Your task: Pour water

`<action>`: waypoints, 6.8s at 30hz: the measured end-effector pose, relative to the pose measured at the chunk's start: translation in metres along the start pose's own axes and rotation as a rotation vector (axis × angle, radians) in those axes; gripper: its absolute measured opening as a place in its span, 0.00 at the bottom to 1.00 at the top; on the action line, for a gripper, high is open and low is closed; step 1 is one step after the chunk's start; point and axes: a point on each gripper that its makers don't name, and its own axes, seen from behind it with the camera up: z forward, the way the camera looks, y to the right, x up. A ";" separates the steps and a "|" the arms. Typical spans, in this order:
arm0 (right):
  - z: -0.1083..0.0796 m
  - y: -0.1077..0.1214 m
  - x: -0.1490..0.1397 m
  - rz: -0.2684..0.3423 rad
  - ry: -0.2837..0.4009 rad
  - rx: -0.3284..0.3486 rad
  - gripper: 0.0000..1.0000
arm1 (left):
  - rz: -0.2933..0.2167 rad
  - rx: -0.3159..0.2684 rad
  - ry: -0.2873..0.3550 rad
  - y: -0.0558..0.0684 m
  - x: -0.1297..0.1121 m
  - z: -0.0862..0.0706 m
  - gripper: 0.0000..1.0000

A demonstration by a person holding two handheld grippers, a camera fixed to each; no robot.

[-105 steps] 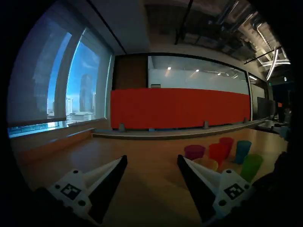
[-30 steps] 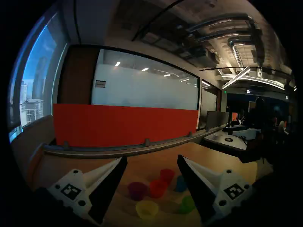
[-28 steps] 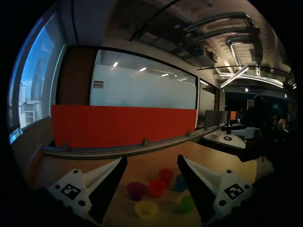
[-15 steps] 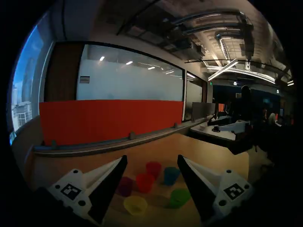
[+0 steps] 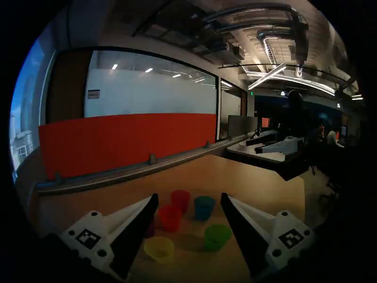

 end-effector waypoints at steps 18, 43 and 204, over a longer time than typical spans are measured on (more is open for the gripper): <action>0.019 0.007 -0.040 -0.012 -0.062 0.007 0.99 | 0.015 -0.068 -0.062 0.021 -0.046 0.023 0.98; 0.047 0.020 -0.072 0.011 -0.117 0.018 0.99 | 0.101 -0.169 -0.243 0.053 -0.136 0.061 0.98; 0.113 0.015 -0.125 0.015 -0.215 0.089 0.99 | 0.082 -0.071 0.119 0.025 0.009 0.045 0.89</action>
